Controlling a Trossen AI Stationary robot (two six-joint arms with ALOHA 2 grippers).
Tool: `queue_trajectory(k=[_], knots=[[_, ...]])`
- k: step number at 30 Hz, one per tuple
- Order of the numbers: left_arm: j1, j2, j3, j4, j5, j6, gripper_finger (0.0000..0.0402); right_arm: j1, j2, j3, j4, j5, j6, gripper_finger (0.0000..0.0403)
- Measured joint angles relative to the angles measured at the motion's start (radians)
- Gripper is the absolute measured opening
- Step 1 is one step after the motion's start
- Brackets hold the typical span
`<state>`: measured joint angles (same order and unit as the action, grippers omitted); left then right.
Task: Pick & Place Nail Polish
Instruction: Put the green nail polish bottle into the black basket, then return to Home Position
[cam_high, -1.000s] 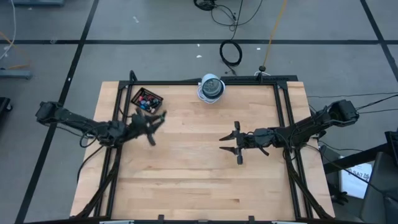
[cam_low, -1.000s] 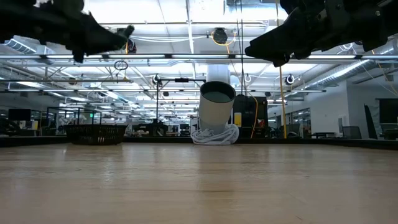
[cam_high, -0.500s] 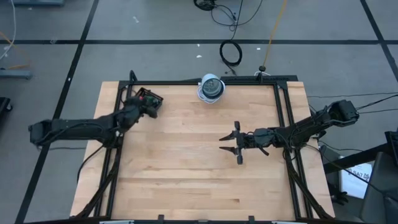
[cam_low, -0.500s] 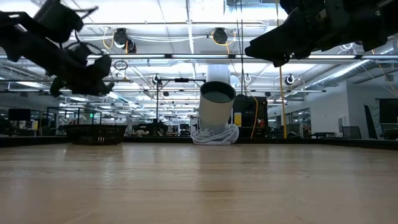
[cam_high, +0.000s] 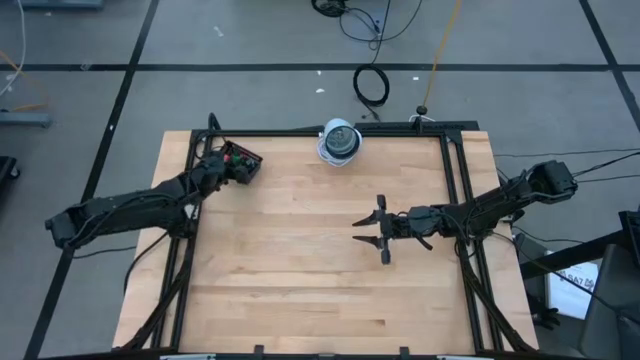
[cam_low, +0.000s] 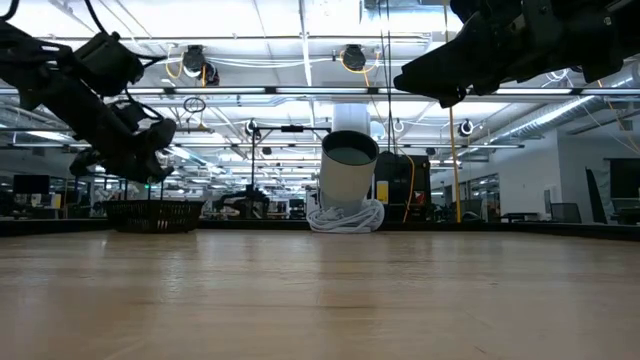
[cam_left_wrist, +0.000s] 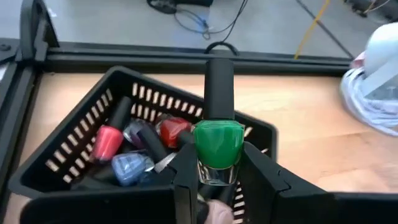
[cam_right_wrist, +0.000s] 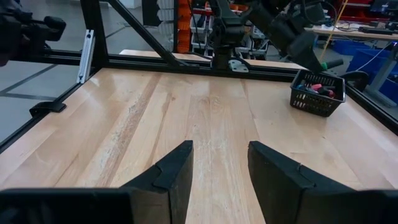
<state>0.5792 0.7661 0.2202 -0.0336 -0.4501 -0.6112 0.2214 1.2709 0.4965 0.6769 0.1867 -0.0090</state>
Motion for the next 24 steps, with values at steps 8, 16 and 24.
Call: queue_trajectory(k=[8,16,24], knots=[[0.041,0.033,0.0,0.0,0.003,0.004,0.0126,0.0,0.0,0.0,-0.001,0.0,-0.001,0.0146],[0.042,0.033,0.0,0.007,0.027,0.006,0.0143,0.0,0.0,0.0,-0.001,0.0,-0.001,0.0146],[0.042,0.031,0.0,0.008,0.079,0.106,0.0144,0.0,0.0,0.0,-0.001,0.0,-0.002,0.0146]])
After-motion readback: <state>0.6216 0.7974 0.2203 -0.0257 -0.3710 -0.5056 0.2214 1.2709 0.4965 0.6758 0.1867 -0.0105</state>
